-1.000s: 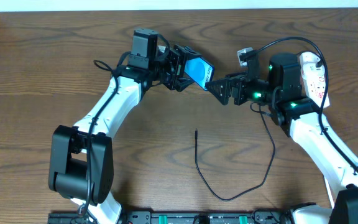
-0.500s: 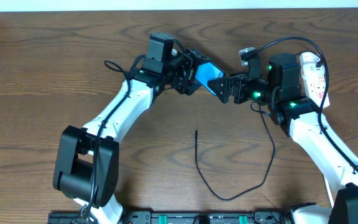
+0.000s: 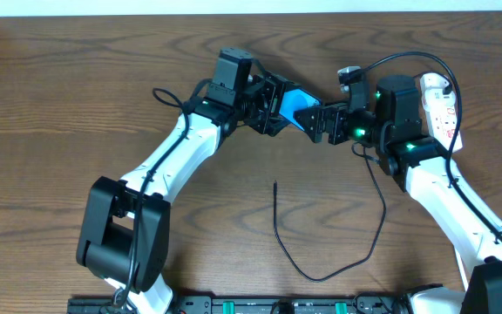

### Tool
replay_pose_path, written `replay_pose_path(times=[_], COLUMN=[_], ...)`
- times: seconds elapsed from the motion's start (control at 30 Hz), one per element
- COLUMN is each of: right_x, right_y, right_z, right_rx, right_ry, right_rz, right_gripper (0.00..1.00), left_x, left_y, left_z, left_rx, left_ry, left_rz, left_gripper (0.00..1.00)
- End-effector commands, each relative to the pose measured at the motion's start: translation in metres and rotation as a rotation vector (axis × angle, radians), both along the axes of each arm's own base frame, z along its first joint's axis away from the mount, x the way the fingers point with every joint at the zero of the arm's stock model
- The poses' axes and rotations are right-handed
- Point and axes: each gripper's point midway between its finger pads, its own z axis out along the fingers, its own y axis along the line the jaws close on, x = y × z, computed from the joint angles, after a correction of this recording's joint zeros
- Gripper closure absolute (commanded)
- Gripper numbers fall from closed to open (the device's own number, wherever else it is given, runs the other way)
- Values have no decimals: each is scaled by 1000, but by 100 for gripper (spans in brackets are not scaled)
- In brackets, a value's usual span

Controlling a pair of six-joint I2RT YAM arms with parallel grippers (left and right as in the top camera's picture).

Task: Plug charger to phone and switch on socket
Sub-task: 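Close the right gripper on the phone's edge beside the left gripper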

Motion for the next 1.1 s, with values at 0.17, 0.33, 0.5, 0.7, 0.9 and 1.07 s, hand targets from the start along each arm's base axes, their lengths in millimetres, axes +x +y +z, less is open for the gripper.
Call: replay_pose_path(times=[0.17,0.33,0.5,0.7,0.9,1.07], right_x=[3,4,4,4,4,4], right_y=[10,10,9,9,9,9], right_z=[0,-1,-2,-2,-2,-2], right_rx=[-55,-65,-71,-71,-71,-71], right_ry=[-33,-36,-34,-33,-33,-33], right_rz=[-11,-20,-26,-26,-26,-26], right_gripper=[6,11,18,33,46,50], left_x=[-7,-9,-9,-9,-12,-13], left_y=[-16,-18,-18,-18,-22,-24], left_z=[19,19,19,19,19,19], left_rx=[-45,-45,-45,-45,-45,-45], left_ry=[-15,-15,-15,-14,-15,-15], left_rz=[-13,-18,-18,-18,-29,-33], left_gripper=[92,93,93,93,93,92])
